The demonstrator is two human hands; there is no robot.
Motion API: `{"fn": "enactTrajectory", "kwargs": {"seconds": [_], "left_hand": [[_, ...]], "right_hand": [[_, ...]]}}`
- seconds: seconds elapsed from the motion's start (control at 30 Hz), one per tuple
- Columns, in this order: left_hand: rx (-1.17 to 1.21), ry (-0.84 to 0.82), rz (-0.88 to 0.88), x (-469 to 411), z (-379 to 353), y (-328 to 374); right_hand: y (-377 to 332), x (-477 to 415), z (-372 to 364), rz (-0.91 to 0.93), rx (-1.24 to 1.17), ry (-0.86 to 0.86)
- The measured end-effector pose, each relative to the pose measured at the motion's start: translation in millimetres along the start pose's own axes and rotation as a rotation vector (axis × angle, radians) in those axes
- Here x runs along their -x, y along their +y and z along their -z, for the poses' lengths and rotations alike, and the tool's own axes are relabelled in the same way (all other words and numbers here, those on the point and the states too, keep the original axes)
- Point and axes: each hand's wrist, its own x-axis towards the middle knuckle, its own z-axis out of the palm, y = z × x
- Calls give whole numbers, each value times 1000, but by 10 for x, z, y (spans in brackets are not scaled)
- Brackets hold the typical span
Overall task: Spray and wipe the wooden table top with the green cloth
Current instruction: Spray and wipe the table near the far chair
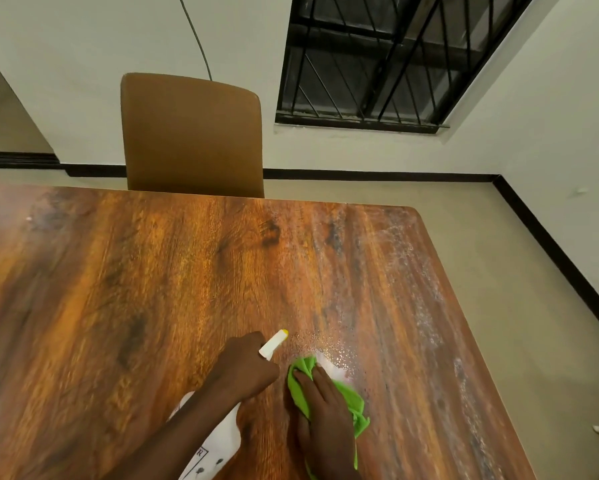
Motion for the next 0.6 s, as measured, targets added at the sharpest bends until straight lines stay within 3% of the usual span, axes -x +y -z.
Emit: {"fn": "enactTrajectory", "kwargs": {"seconds": [0.3, 0.6], "left_hand": [[140, 124, 9, -159, 187, 153], [284, 211, 21, -195, 381, 241]], "right_hand": [[67, 112, 24, 80, 34, -26], [19, 112, 40, 88, -93, -16]]}}
